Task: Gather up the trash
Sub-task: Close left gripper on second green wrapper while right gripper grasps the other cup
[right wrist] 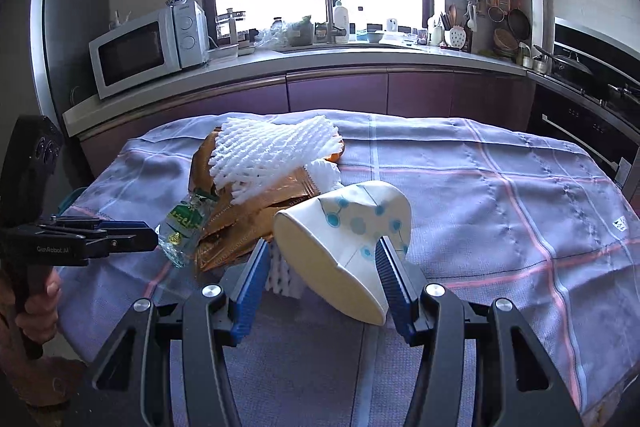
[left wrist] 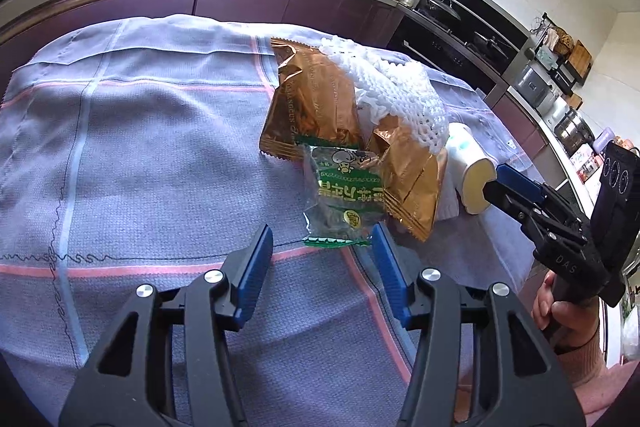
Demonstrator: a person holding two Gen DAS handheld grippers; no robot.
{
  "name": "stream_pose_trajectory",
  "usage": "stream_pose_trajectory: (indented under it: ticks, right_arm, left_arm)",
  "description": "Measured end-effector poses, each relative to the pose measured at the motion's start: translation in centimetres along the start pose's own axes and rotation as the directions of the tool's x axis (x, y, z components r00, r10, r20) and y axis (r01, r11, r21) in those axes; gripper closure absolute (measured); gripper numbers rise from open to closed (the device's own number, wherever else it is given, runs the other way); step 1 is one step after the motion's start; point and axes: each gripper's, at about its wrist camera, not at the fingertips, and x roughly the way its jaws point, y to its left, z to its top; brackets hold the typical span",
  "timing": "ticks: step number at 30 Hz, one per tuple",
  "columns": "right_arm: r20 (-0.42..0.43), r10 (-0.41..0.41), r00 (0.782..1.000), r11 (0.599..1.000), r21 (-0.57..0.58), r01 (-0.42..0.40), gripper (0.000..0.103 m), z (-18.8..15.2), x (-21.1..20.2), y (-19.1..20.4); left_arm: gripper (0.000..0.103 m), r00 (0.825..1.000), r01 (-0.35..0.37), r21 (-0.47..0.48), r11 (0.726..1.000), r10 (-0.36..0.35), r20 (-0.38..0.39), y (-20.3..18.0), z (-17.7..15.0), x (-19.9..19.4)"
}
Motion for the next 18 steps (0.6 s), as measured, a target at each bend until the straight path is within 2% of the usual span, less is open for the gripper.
stream_pose_trajectory:
  ticks: [11, 15, 18]
  right_arm:
    - [-0.011, -0.004, 1.0, 1.0, 0.024, 0.005, 0.054, -0.4, 0.3, -1.1]
    - [-0.013, 0.001, 1.0, 1.0, 0.026, 0.0, 0.057, -0.5, 0.4, -1.2]
    - [-0.013, 0.002, 1.0, 1.0, 0.027, -0.001, 0.059, -0.5, 0.4, -1.2]
  left_arm:
    - [0.053, 0.998, -0.02, 0.0, 1.0, 0.02, -0.054, -0.8, 1.2, 1.7]
    - [0.069, 0.997, -0.016, -0.002, 1.0, 0.015, -0.069, -1.0, 1.3, 2.1]
    - [0.074, 0.997, -0.019, -0.005, 1.0, 0.018, -0.069, -1.0, 1.0, 2.0]
